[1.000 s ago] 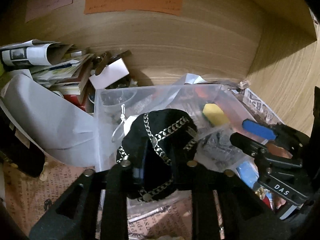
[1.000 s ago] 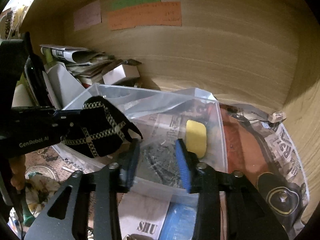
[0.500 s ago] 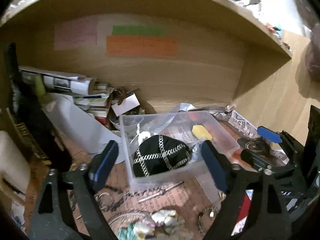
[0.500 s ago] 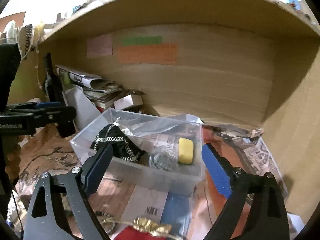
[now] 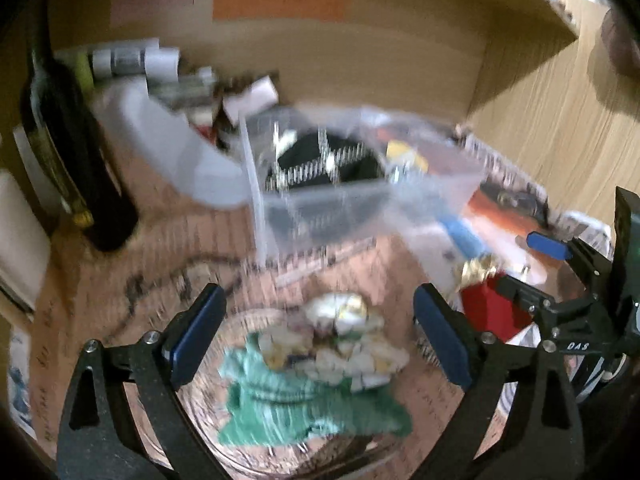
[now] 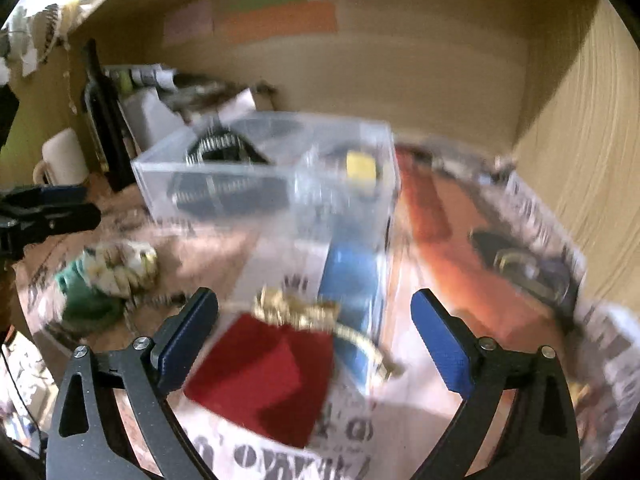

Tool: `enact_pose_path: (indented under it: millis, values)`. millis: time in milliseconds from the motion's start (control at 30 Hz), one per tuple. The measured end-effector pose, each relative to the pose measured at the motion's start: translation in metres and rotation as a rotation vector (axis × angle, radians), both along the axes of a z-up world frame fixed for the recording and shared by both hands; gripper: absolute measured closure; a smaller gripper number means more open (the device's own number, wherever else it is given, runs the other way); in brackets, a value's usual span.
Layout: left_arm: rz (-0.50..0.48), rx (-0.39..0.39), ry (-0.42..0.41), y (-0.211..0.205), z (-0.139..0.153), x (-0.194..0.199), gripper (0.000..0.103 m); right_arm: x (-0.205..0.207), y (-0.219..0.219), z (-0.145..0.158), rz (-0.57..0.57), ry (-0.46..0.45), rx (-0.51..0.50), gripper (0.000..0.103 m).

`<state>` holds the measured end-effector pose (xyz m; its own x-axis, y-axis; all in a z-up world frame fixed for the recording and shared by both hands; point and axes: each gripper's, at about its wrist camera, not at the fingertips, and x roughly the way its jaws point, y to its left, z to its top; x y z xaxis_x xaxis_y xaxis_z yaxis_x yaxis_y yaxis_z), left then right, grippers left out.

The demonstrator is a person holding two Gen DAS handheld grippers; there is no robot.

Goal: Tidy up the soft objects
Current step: 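Grasp the red velvet pouch with the right tool while the left grasps the floral cloth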

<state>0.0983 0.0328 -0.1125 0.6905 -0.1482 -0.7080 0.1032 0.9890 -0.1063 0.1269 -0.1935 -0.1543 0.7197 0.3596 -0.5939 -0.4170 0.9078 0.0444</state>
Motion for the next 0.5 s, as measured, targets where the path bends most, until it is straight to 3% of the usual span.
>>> enact_pose_path:
  millis: [67,233,467,500]
  values:
    - [-0.004,-0.011,0.045,0.0,-0.014,0.0,0.007,0.001,-0.002,-0.009,-0.001,0.034,0.009,0.007]
    - [-0.026,-0.021,0.106,-0.005,-0.034,0.005,0.007,0.002,0.004,-0.014,0.019,0.062,0.006,0.021]
    - [-0.02,-0.011,0.103,-0.01,-0.041,0.015,0.008,0.008,0.017,-0.022,0.066,0.1,-0.029,0.042]
    - [-0.015,-0.016,0.096,-0.01,-0.042,0.016,0.011,0.008,0.018,-0.022,0.071,0.101,-0.027,0.048]
